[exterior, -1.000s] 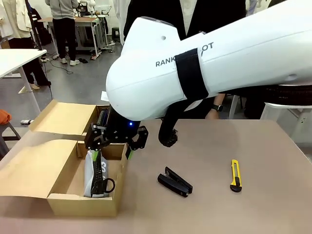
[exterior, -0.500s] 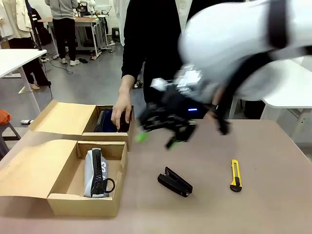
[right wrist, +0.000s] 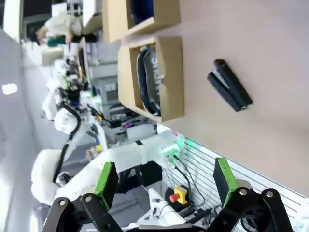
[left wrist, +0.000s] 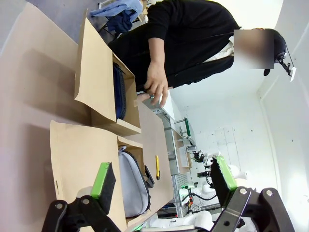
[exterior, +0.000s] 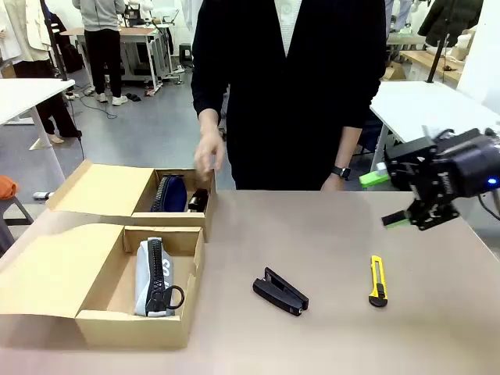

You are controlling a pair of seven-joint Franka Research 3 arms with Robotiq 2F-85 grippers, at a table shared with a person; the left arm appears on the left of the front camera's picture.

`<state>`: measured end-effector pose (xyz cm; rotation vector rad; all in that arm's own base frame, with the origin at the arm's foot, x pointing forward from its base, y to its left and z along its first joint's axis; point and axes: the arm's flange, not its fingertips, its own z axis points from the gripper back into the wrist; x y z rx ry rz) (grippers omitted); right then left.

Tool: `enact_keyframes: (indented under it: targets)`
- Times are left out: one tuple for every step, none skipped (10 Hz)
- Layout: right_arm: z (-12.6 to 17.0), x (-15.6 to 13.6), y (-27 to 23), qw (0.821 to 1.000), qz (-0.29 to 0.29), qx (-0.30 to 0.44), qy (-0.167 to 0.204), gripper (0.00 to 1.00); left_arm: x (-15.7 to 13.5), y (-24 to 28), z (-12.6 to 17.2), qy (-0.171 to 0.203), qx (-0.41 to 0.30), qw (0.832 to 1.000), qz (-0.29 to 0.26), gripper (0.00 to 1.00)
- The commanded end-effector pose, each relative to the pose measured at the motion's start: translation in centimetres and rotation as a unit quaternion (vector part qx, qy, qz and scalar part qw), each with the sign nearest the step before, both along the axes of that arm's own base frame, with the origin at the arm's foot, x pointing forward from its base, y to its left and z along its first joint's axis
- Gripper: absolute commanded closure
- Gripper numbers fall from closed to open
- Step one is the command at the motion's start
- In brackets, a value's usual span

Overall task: Place items inside the box.
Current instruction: Pick up a Pencil pouch or Stapler and place it inside the Mailer Box closest to the robot.

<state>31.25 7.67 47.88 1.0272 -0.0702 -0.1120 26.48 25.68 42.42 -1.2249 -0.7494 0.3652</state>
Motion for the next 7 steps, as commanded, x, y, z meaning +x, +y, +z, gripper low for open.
enact_keyframes:
  targets:
    - [-6.8,-3.6,-4.6,0.997,0.032,0.073,0.013,0.0,0.1,-0.1,0.1,-0.015,-0.001,1.0,0.0,0.0]
    - [-8.5,-3.6,-7.9,0.989,0.065,0.129,0.007,0.0,0.1,-0.1,0.1,-0.015,-0.001,1.0,0.0,0.0]
    - [-10.3,-4.2,-10.9,0.978,0.087,0.188,-0.01,0.0,0.1,-0.1,0.1,-0.015,-0.001,1.0,0.0,0.0]
    - [-12.2,-5.9,-13.5,0.962,0.116,0.241,-0.05,0.0,0.1,-0.1,0.1,-0.015,-0.001,1.0,0.0,0.0]
    - [-14.0,-7.5,-14.8,0.962,0.072,0.259,-0.051,0.0,0.1,-0.1,0.1,-0.015,-0.001,1.0,0.0,0.0]
    - [-15.4,-8.8,-14.9,0.961,0.041,0.267,-0.061,0.0,0.1,-0.1,0.1,-0.015,-0.001,1.0,0.0,0.0]
    - [-16.5,-9.3,-13.8,0.972,-0.017,0.234,-0.012,0.0,0.1,-0.1,0.1,-0.015,-0.001,1.0,0.0,0.0]
